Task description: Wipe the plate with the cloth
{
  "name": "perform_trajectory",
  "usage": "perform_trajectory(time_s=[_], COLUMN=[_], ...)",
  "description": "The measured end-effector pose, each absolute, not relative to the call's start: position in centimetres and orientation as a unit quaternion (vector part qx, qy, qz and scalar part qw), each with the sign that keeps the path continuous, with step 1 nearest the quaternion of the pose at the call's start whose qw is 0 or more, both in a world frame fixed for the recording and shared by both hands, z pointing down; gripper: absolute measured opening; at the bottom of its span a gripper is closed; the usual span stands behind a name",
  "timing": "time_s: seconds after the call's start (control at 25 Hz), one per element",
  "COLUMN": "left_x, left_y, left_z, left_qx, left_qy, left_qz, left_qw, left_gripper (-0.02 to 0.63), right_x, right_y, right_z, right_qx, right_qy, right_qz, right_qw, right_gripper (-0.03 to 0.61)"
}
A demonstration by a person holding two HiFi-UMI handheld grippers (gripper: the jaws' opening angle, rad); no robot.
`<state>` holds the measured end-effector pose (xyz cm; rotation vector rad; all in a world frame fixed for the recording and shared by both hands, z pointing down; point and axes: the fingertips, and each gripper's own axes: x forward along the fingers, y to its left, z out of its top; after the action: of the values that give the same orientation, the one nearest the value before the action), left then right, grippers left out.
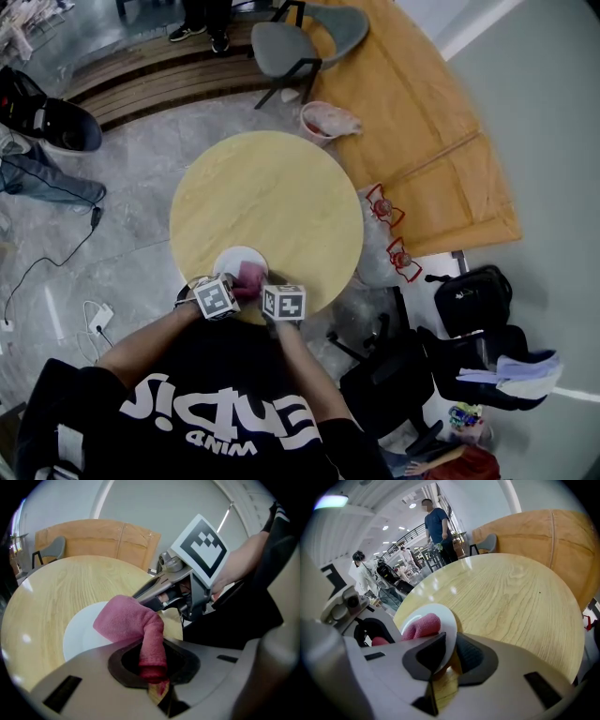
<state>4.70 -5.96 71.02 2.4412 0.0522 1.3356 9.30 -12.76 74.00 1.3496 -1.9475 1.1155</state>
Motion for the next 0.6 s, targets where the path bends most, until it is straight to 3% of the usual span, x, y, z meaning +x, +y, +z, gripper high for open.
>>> perform_trajectory(time_s=[0.6], left_x=[2.5], left_y=[-7.1], left_z=[71.7], left_qx=[0.863], left_qy=[-0.023], left_qz=[0.47], left_qw=[0.185], left_gripper=[0.048], right_x=[9.2], right_y=[-12.7], right_z=[74.1], right_qx=[0.494], right_qy=[-0.722], right_qz=[0.412], right_qw=[0.254], right_gripper=[0.084])
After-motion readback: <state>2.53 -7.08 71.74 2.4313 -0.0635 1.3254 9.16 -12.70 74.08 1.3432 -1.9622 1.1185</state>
